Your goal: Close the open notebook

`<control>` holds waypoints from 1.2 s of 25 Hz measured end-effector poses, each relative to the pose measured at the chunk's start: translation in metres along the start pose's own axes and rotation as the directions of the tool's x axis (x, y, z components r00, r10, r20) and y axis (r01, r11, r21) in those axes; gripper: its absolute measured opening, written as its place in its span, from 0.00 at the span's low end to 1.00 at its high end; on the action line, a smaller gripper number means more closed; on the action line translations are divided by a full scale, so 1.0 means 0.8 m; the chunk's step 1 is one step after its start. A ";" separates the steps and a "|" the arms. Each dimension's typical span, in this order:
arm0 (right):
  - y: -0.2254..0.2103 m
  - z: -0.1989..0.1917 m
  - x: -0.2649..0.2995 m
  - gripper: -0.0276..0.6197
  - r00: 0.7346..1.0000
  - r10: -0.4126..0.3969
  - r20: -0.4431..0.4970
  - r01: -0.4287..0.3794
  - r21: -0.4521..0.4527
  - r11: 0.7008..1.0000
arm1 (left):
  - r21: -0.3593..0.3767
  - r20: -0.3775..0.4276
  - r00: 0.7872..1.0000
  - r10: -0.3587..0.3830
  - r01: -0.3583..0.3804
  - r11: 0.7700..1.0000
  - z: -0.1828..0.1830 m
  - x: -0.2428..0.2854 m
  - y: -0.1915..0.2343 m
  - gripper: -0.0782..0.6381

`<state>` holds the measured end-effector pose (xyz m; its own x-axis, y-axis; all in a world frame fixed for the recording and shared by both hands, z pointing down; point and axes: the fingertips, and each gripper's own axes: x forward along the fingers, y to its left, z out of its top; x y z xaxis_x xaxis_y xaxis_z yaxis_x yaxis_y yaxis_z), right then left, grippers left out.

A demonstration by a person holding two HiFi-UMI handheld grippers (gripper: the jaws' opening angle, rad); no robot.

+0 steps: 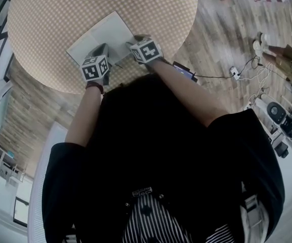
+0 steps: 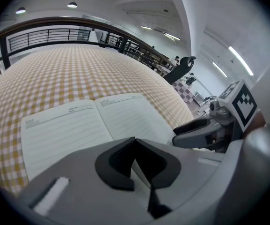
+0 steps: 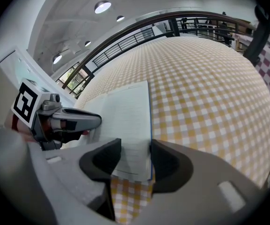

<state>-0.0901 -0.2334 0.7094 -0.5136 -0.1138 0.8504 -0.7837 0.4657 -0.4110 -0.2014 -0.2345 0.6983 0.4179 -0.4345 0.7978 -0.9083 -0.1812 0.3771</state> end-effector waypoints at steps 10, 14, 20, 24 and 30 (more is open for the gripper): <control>0.062 -0.004 0.006 0.33 0.989 0.147 -0.021 -0.147 0.033 0.989 | -0.006 -0.013 0.999 -0.035 0.035 0.999 -0.002 0.002 0.000 0.11; 0.067 0.002 0.000 0.33 0.991 0.137 -0.008 -0.137 -0.018 0.990 | -0.021 0.008 0.999 -0.054 0.054 0.998 -0.001 0.001 0.000 0.11; -0.008 -0.001 -0.005 0.34 0.999 -0.048 -0.019 0.047 -0.075 0.996 | 0.028 -0.035 0.998 -0.053 0.054 0.998 -0.007 0.002 -0.005 0.11; -0.006 -0.004 -0.003 0.40 0.999 -0.019 -0.028 0.018 -0.046 0.999 | 0.023 -0.032 0.998 -0.055 0.056 0.998 -0.007 0.000 -0.004 0.11; 0.005 -0.009 -0.004 0.42 0.998 0.052 -0.042 -0.055 -0.058 0.997 | 0.013 -0.025 0.995 -0.099 0.100 0.995 -0.011 -0.001 -0.015 0.11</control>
<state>-0.0892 -0.2245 0.7074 -0.5387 -0.0519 0.8409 -0.7328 0.5213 -0.4373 -0.1910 -0.2239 0.6972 0.5065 -0.3922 0.7679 -0.8622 -0.2354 0.4485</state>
